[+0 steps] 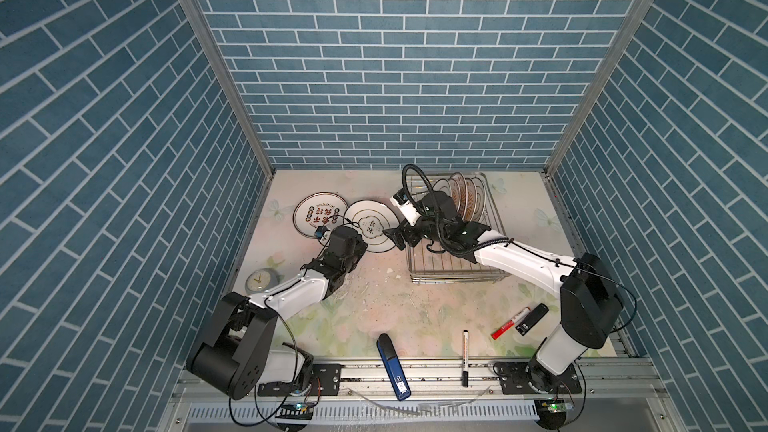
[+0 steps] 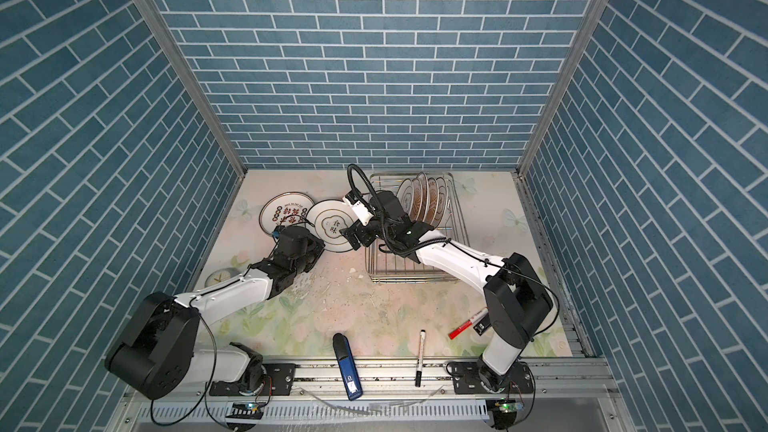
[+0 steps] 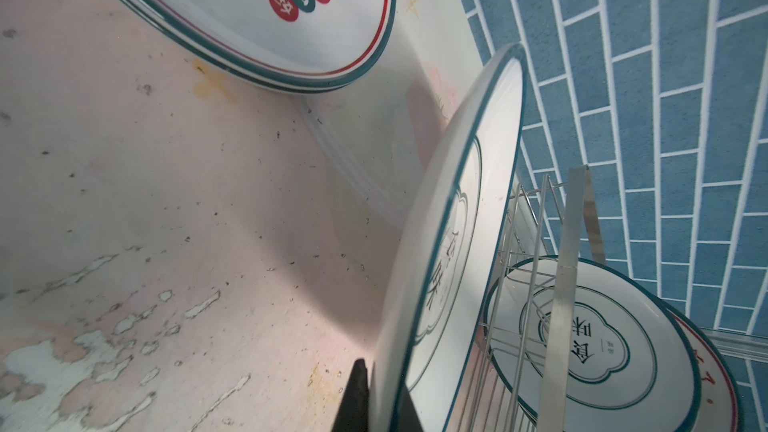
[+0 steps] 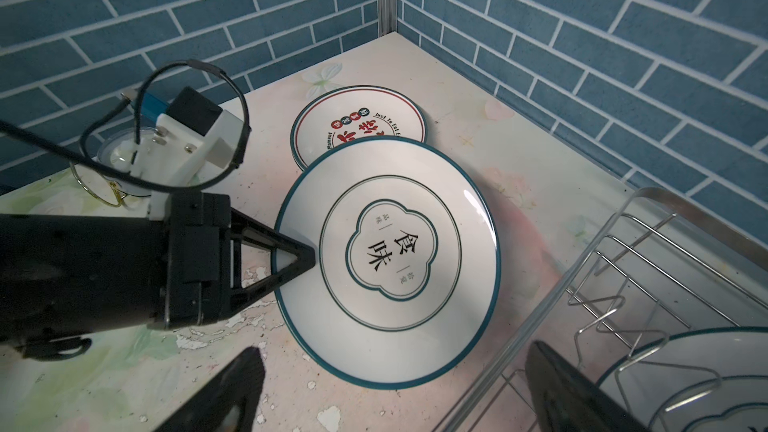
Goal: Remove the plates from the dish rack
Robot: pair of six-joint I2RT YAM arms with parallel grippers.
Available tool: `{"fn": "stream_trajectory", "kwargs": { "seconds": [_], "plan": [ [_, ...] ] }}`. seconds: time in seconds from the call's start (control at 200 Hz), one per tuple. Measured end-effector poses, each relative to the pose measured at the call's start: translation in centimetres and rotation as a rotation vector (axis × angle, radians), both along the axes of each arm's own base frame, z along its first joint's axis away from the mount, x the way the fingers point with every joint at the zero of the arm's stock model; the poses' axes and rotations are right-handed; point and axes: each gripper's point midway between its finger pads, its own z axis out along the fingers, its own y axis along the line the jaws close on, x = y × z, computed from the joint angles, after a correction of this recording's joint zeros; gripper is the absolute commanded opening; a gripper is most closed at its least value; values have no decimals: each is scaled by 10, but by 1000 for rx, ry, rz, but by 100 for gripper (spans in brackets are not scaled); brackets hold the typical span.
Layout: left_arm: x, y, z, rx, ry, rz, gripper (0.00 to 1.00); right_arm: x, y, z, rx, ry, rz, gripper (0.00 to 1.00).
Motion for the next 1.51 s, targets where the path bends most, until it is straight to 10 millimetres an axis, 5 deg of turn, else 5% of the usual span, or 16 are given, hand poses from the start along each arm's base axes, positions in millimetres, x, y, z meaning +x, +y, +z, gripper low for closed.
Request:
{"fn": "stream_trajectory", "kwargs": {
  "seconds": [0.515, 1.506],
  "plan": [
    [7, -8, -35, -28, 92, -24, 0, 15, -3, -19, -19, 40, -10, 99],
    [3, -3, -49, -92, 89, 7, 14, 4, -7, -33, -52, 108, 24, 97]
  ]
}}
